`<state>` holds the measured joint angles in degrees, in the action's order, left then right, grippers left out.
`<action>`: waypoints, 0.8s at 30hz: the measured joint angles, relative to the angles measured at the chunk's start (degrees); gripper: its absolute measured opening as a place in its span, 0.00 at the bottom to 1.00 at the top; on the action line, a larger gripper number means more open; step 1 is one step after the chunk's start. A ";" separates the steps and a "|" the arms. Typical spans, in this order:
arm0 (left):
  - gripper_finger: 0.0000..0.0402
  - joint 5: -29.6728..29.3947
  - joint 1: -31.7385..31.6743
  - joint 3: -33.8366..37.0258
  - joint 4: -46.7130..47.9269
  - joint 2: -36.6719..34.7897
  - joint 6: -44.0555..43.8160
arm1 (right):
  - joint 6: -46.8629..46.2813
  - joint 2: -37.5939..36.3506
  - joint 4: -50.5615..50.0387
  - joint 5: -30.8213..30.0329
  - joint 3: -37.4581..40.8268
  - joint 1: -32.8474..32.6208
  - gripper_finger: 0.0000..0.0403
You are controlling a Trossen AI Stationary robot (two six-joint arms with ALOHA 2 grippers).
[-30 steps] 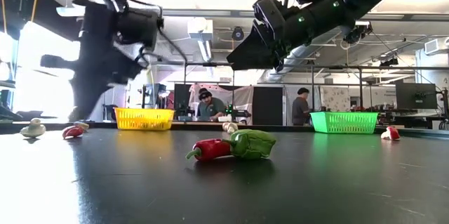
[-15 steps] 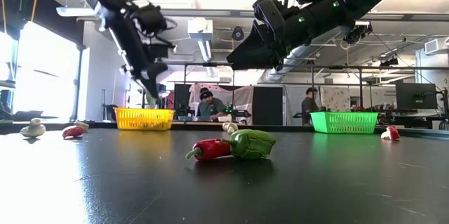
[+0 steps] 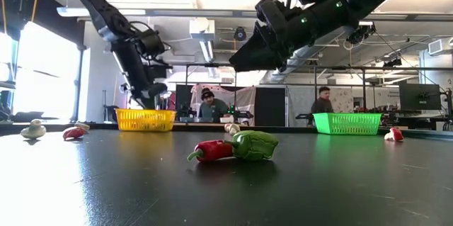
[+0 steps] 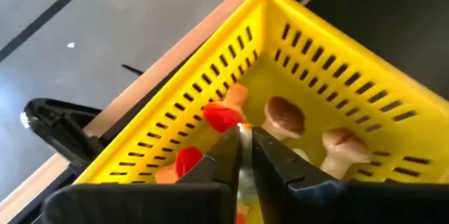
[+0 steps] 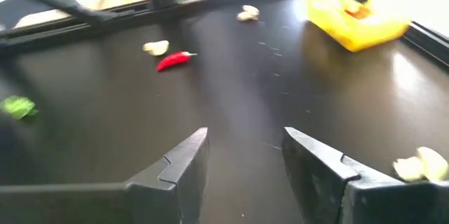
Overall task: Sort produce into baskets
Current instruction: Put the green mushroom into the yellow bin
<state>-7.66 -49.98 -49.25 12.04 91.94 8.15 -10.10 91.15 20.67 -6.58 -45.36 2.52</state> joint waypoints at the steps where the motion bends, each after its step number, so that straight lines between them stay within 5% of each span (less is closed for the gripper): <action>1: 0.07 0.07 0.08 0.01 -0.62 0.11 0.02 | -1.23 0.00 -0.34 -1.56 0.00 -0.02 0.42; 11: 0.32 2.27 2.43 4.97 -15.48 -3.69 0.96 | -7.60 2.29 -3.75 -15.40 0.02 2.08 0.57; 17: 0.42 3.53 4.61 14.13 -30.43 -9.23 -0.07 | -7.60 9.64 4.91 -12.30 0.02 7.71 0.71; 24: 0.44 11.65 7.89 27.02 -46.68 -18.75 -2.11 | -4.17 16.26 8.21 -11.48 -1.78 12.13 0.72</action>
<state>3.99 -42.08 -22.24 -34.64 73.18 6.04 -14.27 107.41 28.88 -18.06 -47.14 14.66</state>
